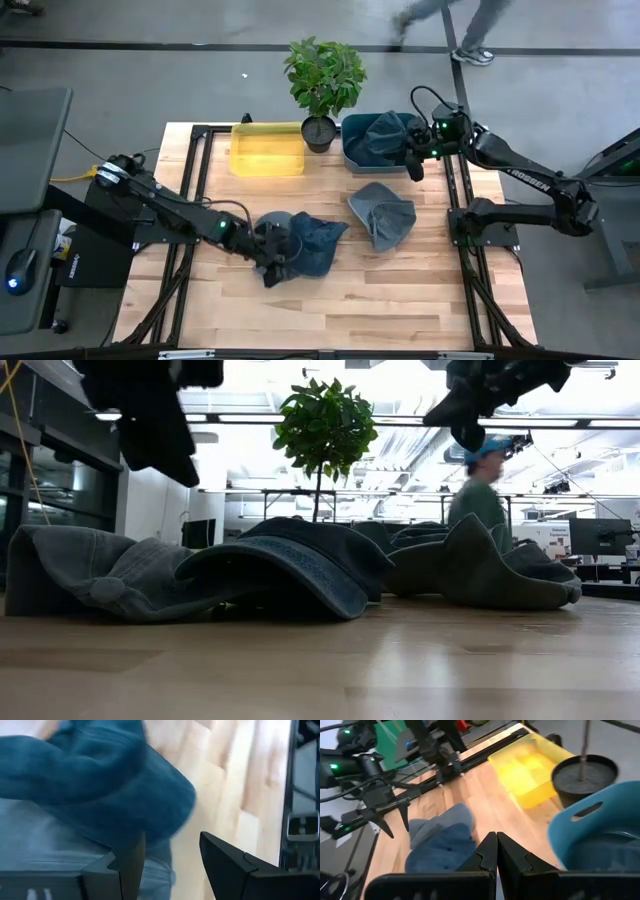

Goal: Pick & Place hat
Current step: Put the blue cap into the blue bin

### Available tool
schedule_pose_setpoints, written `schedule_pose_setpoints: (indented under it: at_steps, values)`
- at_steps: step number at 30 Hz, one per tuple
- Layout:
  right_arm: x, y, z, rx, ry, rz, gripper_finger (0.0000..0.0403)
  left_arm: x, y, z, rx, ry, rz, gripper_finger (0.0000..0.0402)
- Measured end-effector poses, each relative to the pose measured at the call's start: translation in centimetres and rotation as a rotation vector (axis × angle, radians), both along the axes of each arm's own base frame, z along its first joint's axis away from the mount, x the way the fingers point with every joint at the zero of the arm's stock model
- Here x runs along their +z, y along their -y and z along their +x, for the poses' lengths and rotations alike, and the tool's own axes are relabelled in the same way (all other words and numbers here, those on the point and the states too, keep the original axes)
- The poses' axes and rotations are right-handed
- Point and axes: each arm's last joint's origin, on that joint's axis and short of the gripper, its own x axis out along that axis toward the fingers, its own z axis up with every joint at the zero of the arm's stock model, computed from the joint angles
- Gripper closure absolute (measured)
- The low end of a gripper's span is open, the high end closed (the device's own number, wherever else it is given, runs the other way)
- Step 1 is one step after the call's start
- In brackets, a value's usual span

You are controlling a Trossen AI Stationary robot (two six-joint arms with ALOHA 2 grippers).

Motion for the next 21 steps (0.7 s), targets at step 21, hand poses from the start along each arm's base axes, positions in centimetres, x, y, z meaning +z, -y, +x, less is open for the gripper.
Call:
schedule_pose_setpoints:
  at_steps: [21]
  values:
    - [-1.1, -3.2, 1.0, 0.191, -0.113, 0.043, 0.0402, 1.1, 3.1, 1.1, 0.246, 0.097, -0.443, 0.0216]
